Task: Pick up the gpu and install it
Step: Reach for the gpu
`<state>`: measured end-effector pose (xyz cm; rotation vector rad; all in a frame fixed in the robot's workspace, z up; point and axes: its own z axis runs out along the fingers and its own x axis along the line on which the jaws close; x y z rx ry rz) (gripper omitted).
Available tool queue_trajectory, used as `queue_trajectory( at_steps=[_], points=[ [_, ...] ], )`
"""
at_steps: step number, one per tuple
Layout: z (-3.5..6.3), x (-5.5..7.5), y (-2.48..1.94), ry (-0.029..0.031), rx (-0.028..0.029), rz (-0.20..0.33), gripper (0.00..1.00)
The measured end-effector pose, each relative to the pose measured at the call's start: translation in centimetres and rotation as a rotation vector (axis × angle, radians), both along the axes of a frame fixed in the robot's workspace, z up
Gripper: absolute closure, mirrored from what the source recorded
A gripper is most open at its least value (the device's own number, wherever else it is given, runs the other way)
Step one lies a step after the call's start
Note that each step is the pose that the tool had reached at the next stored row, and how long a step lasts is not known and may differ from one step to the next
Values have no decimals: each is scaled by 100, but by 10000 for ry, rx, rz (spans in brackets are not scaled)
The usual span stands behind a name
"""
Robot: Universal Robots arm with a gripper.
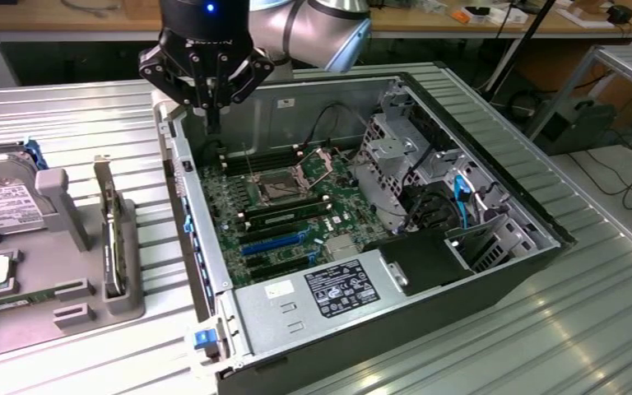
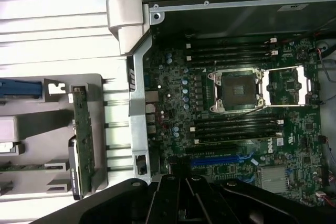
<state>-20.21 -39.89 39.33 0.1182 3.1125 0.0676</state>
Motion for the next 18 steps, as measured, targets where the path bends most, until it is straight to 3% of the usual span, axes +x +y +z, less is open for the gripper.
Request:
queue_trajectory(
  at_steps=[18],
  points=[
    [0,-207,0,0,0,-1,90]
  ],
)
